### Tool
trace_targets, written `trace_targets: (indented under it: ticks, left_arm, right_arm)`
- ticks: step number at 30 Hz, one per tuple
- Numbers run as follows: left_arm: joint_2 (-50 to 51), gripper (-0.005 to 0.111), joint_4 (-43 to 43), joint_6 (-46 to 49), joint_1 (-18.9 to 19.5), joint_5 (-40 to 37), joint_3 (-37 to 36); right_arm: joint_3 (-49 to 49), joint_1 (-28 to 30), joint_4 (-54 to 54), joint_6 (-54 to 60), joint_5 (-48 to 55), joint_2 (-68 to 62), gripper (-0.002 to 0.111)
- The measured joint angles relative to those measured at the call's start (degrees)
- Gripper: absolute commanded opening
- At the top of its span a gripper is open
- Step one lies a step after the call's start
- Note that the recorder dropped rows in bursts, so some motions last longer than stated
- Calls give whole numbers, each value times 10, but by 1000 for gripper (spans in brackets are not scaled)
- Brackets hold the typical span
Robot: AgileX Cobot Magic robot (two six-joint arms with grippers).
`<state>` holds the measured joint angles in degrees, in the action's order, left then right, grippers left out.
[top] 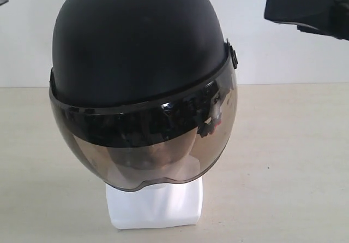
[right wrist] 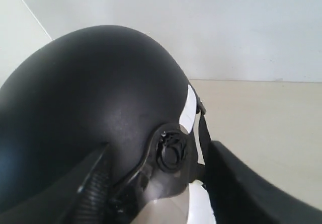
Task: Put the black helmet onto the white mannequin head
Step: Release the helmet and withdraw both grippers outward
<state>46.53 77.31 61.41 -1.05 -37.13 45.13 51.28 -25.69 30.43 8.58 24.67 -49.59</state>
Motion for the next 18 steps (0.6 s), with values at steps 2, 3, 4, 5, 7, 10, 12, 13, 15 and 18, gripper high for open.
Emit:
trace_targets:
  ticks: [2, 3, 4, 5, 7, 10, 12, 13, 15, 18]
  left_arm:
    - [-15, 48, 0, -11, 0, 1, 0]
    - [-23, 48, 0, -19, 0, 1, 0]
    - [-36, 48, -4, -26, 0, 1, 0]
    - [-42, 48, -7, -29, 0, 1, 0]
    - [-50, 45, -23, -46, 0, 1, 0]
    - [-51, 23, -84, -99, 0, 1, 0]
    - [-52, 14, -128, -127, 0, 1, 0]
    - [-52, 13, -142, -132, 0, 1, 0]
    - [-52, 13, -149, -138, 0, 1, 0]
    - [-52, 13, -151, -138, 0, 1, 0]
  right_arm:
    - [0, 0, -43, -32, 18, 19, 46]
    - [0, 0, -66, -44, 26, 27, 35]
    - [0, 0, -112, -75, 35, 46, 32]
    - [0, 0, -127, -90, 37, 52, 24]
    - [0, 0, -161, -111, 54, 59, 9]
    - [-26, 0, -175, -124, 31, 17, 0]
    - [-41, 0, -169, -125, 1, -27, 0]
    - [-44, 0, -156, -122, -14, -51, 0]
    - [-44, 0, -121, -98, -46, -68, 0]
    - [-41, 4, -101, -75, -78, -75, 6]
